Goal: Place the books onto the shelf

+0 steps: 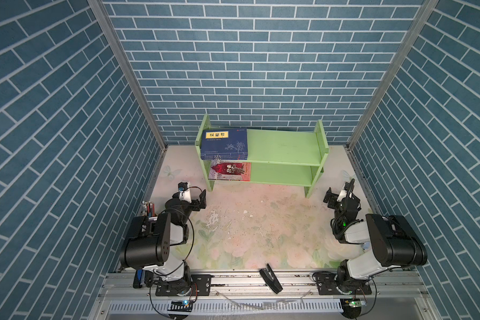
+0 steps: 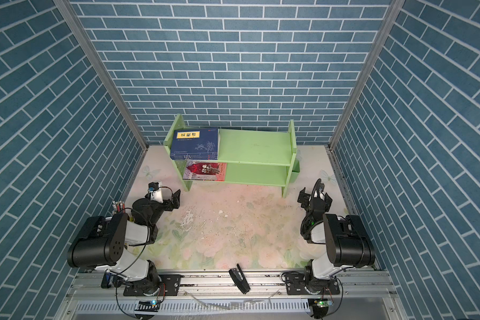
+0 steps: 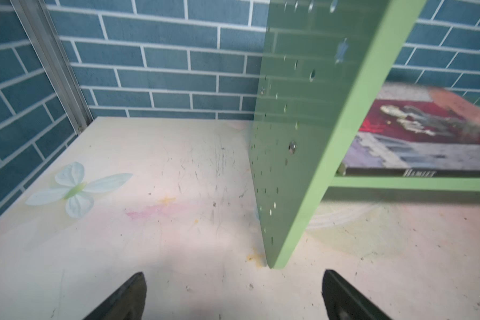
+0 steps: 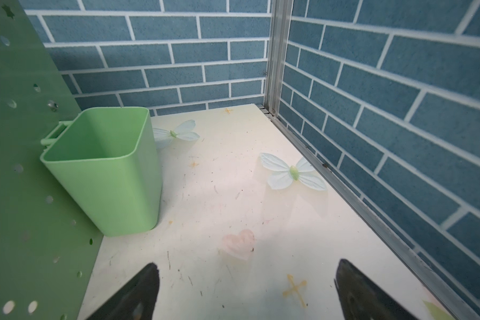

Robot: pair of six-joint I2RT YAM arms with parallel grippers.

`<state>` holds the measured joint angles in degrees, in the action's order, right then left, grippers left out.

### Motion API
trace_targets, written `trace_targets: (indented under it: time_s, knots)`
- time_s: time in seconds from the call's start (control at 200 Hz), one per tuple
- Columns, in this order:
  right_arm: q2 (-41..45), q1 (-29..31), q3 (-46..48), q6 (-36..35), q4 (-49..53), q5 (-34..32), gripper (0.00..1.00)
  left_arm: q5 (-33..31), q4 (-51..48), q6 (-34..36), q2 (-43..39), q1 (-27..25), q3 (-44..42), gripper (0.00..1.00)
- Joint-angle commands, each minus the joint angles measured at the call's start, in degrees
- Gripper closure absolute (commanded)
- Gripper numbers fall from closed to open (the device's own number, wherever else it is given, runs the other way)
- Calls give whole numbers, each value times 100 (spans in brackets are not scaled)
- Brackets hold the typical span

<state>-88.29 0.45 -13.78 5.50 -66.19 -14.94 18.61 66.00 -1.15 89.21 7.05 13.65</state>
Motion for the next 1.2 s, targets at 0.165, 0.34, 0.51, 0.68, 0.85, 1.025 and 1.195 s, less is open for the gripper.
trace_targets:
  time_s: [0.165,0.34,0.51,0.68,0.85,1.025,1.195]
  knots:
    - [18,-80,-696,-50,1309,25,1,-245,-898,370,-95,-195,530,0]
    - [-8,-81,-736,-75,1352,74,1,-243,-935,380,-96,-195,551,0]
    - [-5,-80,-733,-75,1333,83,1,-244,-964,383,-97,-208,565,0]
    - [-4,-80,-731,-79,1338,79,1,-253,-975,387,-97,-206,577,0]
    - [-7,-80,-735,-75,1337,79,1,-260,-975,387,-101,-206,577,0]
    - [-10,-80,-738,-73,1344,78,1,-260,-975,387,-97,-211,577,0]
    - [-4,-80,-739,-76,1338,79,1,-261,-975,387,-96,-213,575,0]
